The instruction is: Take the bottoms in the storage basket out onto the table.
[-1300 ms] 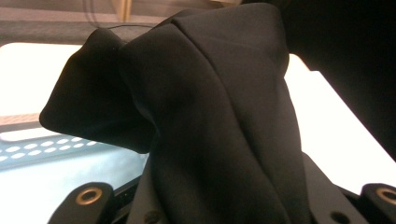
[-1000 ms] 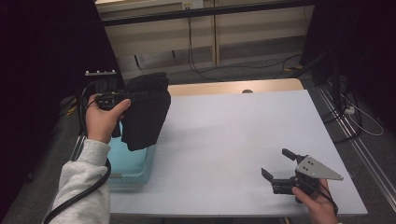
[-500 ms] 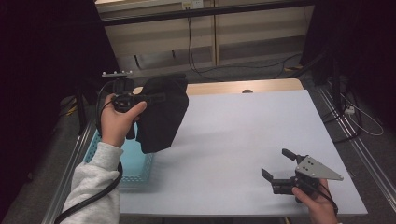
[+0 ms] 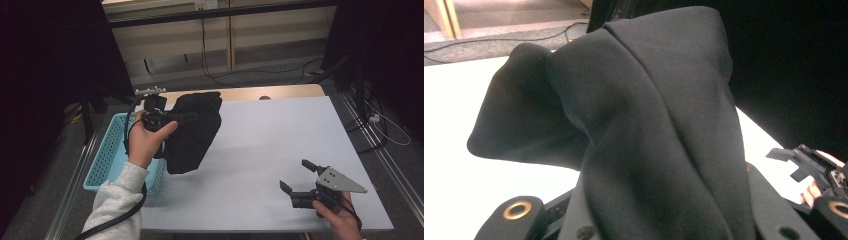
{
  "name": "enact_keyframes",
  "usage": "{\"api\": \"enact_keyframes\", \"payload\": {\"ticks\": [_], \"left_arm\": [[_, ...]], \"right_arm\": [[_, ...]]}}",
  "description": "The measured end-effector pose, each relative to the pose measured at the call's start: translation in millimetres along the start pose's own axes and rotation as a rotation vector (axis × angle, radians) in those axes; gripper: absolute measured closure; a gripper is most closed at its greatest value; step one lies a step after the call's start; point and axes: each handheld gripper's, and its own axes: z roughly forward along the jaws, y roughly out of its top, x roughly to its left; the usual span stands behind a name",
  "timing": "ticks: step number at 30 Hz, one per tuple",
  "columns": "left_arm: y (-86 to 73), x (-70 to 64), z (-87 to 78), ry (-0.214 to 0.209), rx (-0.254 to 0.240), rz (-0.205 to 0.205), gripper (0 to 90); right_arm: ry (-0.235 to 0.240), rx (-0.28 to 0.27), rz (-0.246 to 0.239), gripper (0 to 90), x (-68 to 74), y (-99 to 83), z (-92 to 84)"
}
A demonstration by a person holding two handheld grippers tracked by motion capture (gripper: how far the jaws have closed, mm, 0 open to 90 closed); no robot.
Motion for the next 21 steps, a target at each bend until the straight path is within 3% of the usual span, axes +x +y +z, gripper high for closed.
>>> {"api": "enact_keyframes", "payload": {"ticks": [15, 21], "left_arm": [[-37.4, -11.8, 41.2, -0.027, 0.045, 0.045, 70.5], [-50.8, -15.0, 54.9, -0.039, 0.039, 0.053, 70.1]], "right_arm": [[-0.001, 0.003, -0.003, 0.7, 0.3, 0.0, 0.1], [0.001, 0.005, -0.003, 0.7, 0.6, -0.1, 0.6]]}}
